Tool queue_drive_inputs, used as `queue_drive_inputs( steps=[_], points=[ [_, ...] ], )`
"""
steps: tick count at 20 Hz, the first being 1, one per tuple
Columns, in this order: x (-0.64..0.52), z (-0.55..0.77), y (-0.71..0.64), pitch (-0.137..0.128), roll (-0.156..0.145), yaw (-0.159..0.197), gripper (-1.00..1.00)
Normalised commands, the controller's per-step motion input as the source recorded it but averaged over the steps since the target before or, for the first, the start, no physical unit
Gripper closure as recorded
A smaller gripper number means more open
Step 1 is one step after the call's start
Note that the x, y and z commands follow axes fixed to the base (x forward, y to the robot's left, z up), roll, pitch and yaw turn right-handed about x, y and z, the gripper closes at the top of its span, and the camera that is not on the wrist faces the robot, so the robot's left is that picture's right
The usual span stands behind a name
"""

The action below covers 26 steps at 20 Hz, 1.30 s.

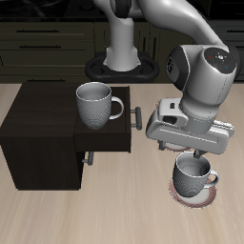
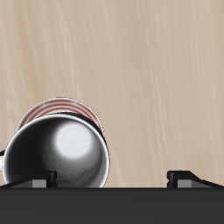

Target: Place the porcelain mug that is on the plate onto the middle plate relative to the robot

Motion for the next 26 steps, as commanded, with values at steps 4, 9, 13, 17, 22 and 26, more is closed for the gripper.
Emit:
queue_drive_inputs(
  steps=[4,9,13,17,22,26],
  points=[
    [-0.15,-0.42,0.03,0.007,0.006,-0.021,-1.00],
    [0.05,-0.27,-0.06,0.036,0.004,-0.003,-1.00],
    [-0.01,-0.49,-0.04,0.074,0.011,-0.001,-1.00],
    [0.04,-0.28,-0.10,0.047,0.005,0.001,1.00],
    [-0.09,0.03,-0.04,0.005,0.023,-0.033,1.00],
    [-0.06,0.21,0.08,-0.032,0.025,-0.055,1.00]
  ],
)
